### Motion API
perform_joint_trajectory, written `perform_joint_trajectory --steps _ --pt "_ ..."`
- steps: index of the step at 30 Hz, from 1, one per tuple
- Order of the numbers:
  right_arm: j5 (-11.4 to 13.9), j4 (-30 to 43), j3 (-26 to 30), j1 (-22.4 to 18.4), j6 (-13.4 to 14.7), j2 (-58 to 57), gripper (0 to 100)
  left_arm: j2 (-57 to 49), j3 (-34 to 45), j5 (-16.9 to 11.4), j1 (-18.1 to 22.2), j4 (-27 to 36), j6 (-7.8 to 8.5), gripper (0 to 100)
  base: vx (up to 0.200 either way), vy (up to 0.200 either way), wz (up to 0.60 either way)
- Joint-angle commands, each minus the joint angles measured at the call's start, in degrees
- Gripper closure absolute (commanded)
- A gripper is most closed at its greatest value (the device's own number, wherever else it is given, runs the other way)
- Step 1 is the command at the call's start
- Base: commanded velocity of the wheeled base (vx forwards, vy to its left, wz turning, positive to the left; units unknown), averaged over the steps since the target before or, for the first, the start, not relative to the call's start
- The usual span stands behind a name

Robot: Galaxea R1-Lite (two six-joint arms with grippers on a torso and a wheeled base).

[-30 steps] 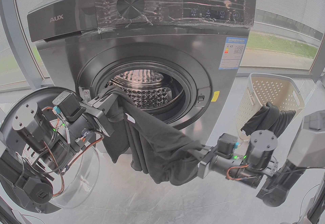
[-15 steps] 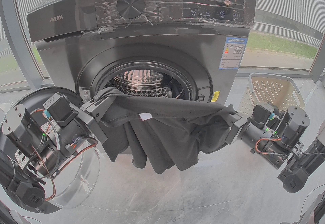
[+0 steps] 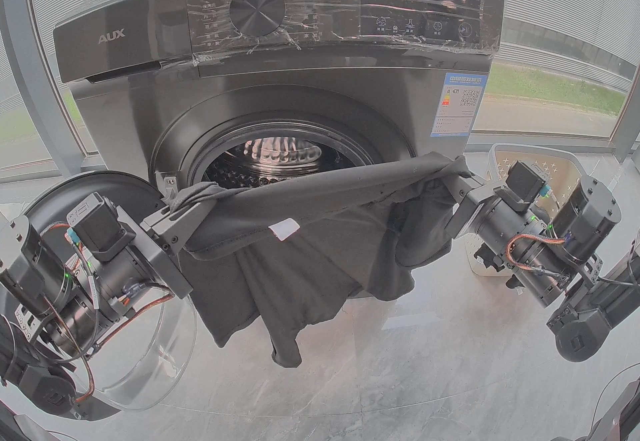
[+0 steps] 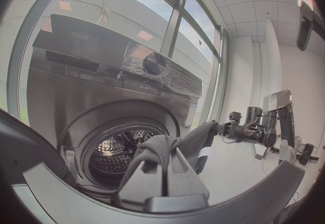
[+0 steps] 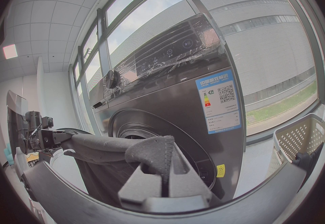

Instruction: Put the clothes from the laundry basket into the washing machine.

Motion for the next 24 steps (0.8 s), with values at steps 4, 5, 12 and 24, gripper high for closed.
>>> perform_joint_trajectory --steps 4,5,12,24 --pt "-0.4 0.0 -0.2 0.0 -0.1 -1.2 100 0.2 -0.6 0.1 3.3 0.0 -0.12 100 0.000 0.000 0.00" --pt "-0.4 0.0 -0.2 0.3 -0.1 -1.2 100 0.2 -0.7 0.1 3.3 0.0 -0.12 100 0.000 0.000 0.00" --pt "-0.4 0.0 0.2 0.6 -0.1 -1.5 100 0.2 -1.5 0.3 3.4 0.1 -0.21 100 0.000 0.000 0.00" --pt "-0.4 0.0 0.2 0.5 -0.1 -1.7 100 0.1 -1.9 0.1 4.5 0.1 -0.30 100 0.000 0.000 0.00"
